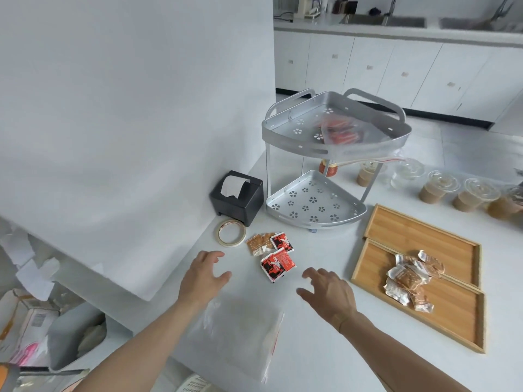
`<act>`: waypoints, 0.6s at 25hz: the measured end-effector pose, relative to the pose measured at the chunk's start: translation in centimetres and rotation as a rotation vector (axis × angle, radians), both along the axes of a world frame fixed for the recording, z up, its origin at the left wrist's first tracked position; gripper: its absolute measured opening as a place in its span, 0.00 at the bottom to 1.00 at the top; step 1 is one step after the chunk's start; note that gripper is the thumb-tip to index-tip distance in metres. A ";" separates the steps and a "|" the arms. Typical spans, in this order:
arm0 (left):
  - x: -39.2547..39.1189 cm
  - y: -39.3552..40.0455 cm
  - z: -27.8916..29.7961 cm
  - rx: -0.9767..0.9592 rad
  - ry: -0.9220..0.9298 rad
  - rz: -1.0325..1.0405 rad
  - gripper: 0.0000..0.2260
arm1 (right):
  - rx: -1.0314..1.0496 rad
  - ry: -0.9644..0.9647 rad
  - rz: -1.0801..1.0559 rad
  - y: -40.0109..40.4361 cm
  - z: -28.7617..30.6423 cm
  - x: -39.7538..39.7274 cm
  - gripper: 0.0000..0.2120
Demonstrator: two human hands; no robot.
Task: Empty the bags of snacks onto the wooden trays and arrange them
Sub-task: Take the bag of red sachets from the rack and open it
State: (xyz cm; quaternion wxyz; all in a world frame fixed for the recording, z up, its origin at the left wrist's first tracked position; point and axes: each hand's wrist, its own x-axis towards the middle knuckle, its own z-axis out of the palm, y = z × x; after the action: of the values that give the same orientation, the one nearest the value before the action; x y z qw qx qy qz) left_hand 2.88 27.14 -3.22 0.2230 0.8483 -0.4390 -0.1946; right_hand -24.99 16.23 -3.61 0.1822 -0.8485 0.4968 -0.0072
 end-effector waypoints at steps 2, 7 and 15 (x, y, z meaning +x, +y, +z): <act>-0.1 -3.2 2.5 -0.089 -0.079 -0.109 0.19 | -0.129 -0.031 -0.041 -3.1 2.9 -1.4 0.19; -2.0 -11.5 10.2 -0.344 -0.259 -0.340 0.18 | -0.392 -0.156 -0.187 -9.2 11.3 -5.4 0.15; -7.0 -19.0 20.4 -0.637 -0.490 -0.522 0.26 | -0.700 -0.212 -0.255 -14.1 20.7 -8.3 0.27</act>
State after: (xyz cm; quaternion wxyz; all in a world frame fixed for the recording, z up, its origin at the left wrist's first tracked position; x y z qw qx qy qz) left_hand -4.10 8.09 17.20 0.3053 0.6201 -0.7149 0.1056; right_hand -33.30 2.11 17.06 -0.0705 -0.7852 0.5443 -0.2868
